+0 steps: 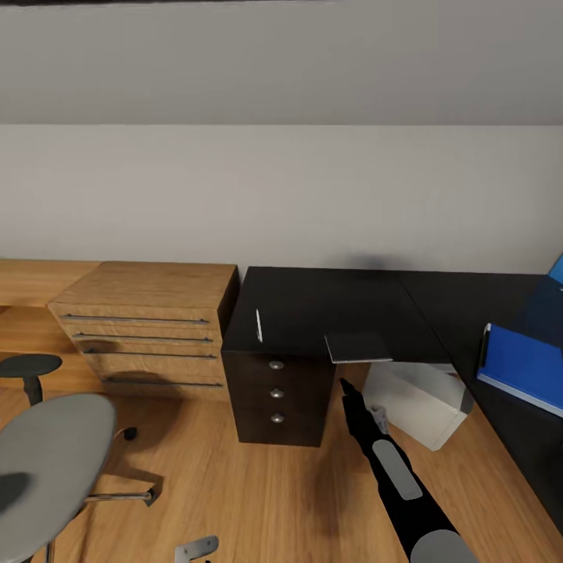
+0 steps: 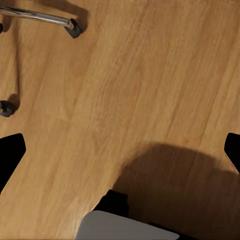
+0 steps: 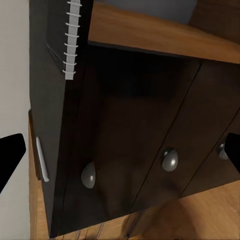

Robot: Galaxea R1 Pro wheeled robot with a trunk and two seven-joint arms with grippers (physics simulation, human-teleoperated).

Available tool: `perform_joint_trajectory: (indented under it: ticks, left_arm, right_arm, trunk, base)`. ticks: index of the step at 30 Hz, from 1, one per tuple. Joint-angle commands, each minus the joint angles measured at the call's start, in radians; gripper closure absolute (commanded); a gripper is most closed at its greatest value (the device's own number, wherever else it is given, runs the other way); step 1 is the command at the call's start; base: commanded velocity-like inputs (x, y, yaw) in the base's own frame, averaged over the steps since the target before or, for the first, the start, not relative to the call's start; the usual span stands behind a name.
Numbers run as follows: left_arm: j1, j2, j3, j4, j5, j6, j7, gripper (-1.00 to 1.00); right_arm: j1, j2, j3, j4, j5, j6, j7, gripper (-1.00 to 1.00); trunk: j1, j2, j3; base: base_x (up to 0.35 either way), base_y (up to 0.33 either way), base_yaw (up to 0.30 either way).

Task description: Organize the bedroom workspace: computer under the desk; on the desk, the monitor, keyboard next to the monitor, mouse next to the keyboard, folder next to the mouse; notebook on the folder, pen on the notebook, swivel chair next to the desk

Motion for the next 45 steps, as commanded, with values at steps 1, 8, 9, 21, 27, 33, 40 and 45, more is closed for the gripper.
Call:
perform_joint_trajectory:
  ticks: [1,8,9,21,27,33,40,45]
  left_arm:
    - [-0.001,0.002,-0.007,-0.002,0.005,0.001,0.008,-1.0]
    - [-0.001,0.002,-0.009,-0.002,0.005,0.001,0.008,-1.0]
    - [-0.001,0.001,-0.009,-0.002,0.004,0.001,0.008,-1.0]
    - [-0.001,0.0,-0.015,0.0,-0.001,0.001,0.008,-1.0]
    - [-0.001,0.0,-0.014,0.0,-0.001,0.001,0.008,-1.0]
    - [-0.001,0.0,-0.014,0.0,-0.001,0.001,0.008,-1.0]
    - [-0.001,0.001,-0.014,0.0,-0.002,-0.004,0.008,-1.0]
    - [-0.001,0.001,-0.014,0.0,0.0,-0.02,0.008,-1.0]
  right_arm:
    - [0.0,0.0,0.0,0.0,-0.01,0.002,0.003,-1.0]
    - [0.0,0.0,-0.001,0.0,-0.01,0.002,0.003,-1.0]
    - [0.0,0.0,-0.001,0.0,-0.01,0.002,0.003,-1.0]
    - [0.0,-0.001,-0.017,0.0,-0.007,0.001,0.006,-1.0]
    - [0.0,-0.002,-0.089,0.001,-0.008,0.002,0.004,-1.0]
    - [0.0,-0.007,-0.103,0.001,-0.008,0.003,0.003,-1.0]
    - [0.0,-0.012,-0.104,0.001,-0.008,0.003,0.002,-1.0]
    - [0.0,-0.013,-0.104,0.001,-0.009,0.003,0.001,-1.0]
  trunk:
    - [0.0,0.0,-0.001]
    - [0.0,0.0,-0.001]
    - [0.0,0.0,-0.001]
    - [0.0,0.0,-0.001]
    - [0.0,0.0,-0.001]
    - [0.0,0.0,-0.001]
    - [0.0,0.0,-0.001]
    - [0.0,0.0,-0.001]
  base:
    - [0.277,0.0,0.0]
    - [0.189,0.0,0.0]
    - [0.127,0.0,0.0]
    - [0.143,0.0,0.0]
    - [0.038,0.0,0.0]
    - [0.064,0.0,0.0]
    - [0.101,0.0,0.0]
    - [0.056,0.0,0.0]
